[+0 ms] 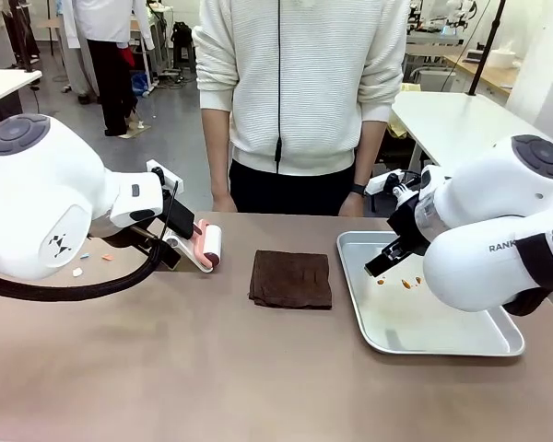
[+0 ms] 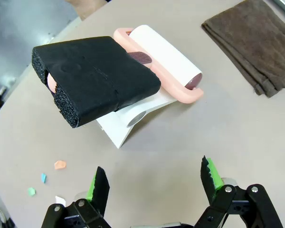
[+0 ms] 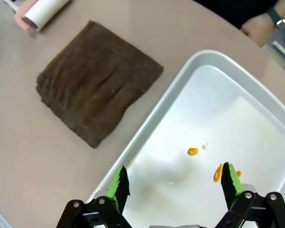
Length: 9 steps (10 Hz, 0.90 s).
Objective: Clean the surface of the table.
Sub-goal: Hold the Lint Roller with your left hand and the towel with your right hand.
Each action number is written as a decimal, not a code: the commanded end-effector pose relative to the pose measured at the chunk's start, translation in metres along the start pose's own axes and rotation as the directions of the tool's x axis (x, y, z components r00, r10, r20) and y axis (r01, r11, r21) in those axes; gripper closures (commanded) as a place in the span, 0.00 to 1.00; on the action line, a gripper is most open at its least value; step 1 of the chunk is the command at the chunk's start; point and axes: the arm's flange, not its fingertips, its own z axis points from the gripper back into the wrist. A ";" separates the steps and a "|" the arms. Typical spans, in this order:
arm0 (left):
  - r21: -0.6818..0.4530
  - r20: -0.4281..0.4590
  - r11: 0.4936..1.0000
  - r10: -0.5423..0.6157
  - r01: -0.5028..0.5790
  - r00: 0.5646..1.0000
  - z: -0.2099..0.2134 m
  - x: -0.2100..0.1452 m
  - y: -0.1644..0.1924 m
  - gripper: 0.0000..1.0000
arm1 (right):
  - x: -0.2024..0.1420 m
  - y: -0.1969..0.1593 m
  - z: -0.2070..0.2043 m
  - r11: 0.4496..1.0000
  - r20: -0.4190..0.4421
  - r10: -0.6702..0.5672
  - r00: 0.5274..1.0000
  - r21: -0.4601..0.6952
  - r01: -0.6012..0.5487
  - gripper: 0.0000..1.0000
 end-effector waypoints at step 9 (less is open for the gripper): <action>-0.122 -0.256 0.979 0.130 -0.165 0.958 0.026 -0.023 0.030 0.00 | -0.013 -0.026 0.042 0.918 -0.279 -0.294 0.914 0.183 0.351 0.00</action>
